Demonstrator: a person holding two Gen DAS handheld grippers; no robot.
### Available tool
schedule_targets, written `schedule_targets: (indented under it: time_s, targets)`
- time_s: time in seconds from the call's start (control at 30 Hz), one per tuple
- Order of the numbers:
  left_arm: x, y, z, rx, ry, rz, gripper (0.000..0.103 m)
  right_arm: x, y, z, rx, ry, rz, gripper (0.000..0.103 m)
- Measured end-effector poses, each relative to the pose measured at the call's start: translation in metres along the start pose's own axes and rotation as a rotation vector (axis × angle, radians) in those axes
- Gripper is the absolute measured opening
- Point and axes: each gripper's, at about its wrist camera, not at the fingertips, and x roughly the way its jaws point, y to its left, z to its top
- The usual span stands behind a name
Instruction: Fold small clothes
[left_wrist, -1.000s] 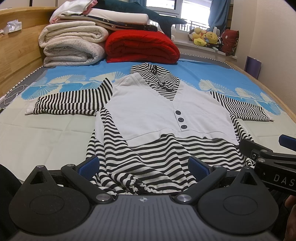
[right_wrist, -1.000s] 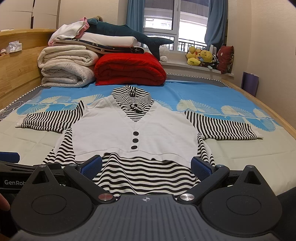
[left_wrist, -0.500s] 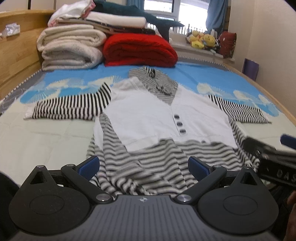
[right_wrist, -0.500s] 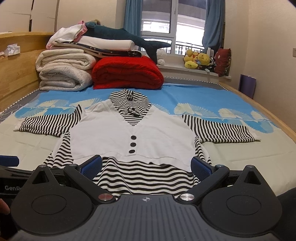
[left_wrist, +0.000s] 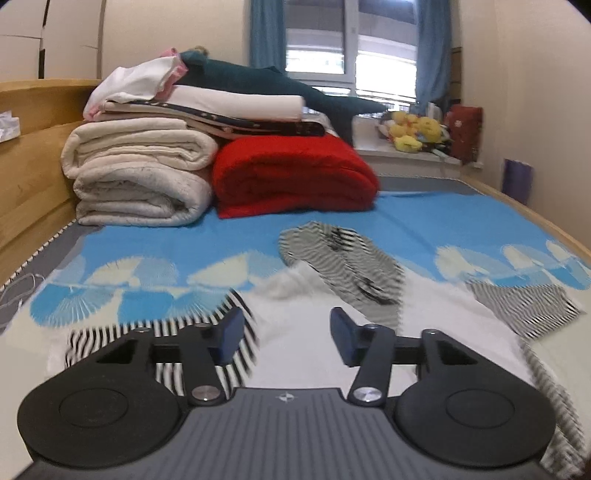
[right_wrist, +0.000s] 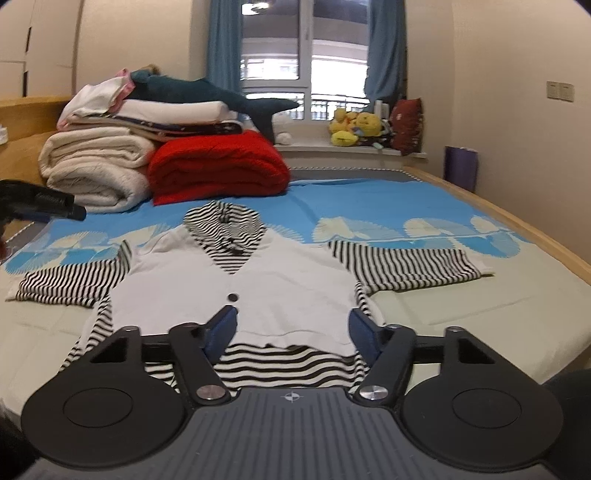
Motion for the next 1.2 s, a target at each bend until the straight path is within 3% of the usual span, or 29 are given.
schedule_targets:
  time_s: [0.1, 0.2, 0.33, 0.47, 0.63, 0.77, 0.87, 1.0, 1.1, 1.17, 1.2]
  targets:
    - [0.049, 0.037, 0.014, -0.041, -0.001, 0.057, 0.055, 0.000, -0.009, 0.013, 0.006, -0.022, 0.012, 0.065]
    - [0.090, 0.082, 0.005, -0.120, 0.022, 0.128, 0.055, 0.011, -0.014, 0.036, -0.005, -0.047, 0.034, 0.066]
    - [0.138, 0.137, -0.023, -0.263, 0.187, 0.203, 0.055, 0.043, -0.007, 0.079, -0.017, -0.115, 0.056, 0.069]
    - [0.157, 0.176, -0.034, -0.352, 0.207, 0.259, 0.055, 0.091, 0.013, 0.119, -0.037, -0.225, 0.113, 0.072]
    - [0.172, 0.238, -0.052, -0.571, 0.278, 0.298, 0.057, 0.165, 0.045, 0.162, -0.031, -0.220, 0.224, 0.073]
    - [0.173, 0.284, -0.072, -0.758, 0.327, 0.321, 0.062, 0.208, 0.069, 0.158, -0.048, -0.205, 0.261, 0.073]
    - [0.180, 0.317, -0.091, -0.912, 0.366, 0.317, 0.062, 0.232, 0.079, 0.147, -0.045, -0.116, 0.263, 0.074]
    - [0.184, 0.339, -0.107, -1.010, 0.389, 0.364, 0.062, 0.247, 0.090, 0.134, -0.061, -0.094, 0.301, 0.074]
    - [0.189, 0.345, -0.112, -1.047, 0.384, 0.404, 0.053, 0.261, 0.089, 0.135, -0.067, -0.086, 0.285, 0.073]
    - [0.188, 0.343, -0.109, -1.023, 0.363, 0.450, 0.004, 0.271, 0.082, 0.137, -0.049, -0.059, 0.280, 0.067]
    - [0.186, 0.339, -0.104, -1.001, 0.351, 0.473, 0.003, 0.274, 0.078, 0.138, -0.038, -0.047, 0.278, 0.058]
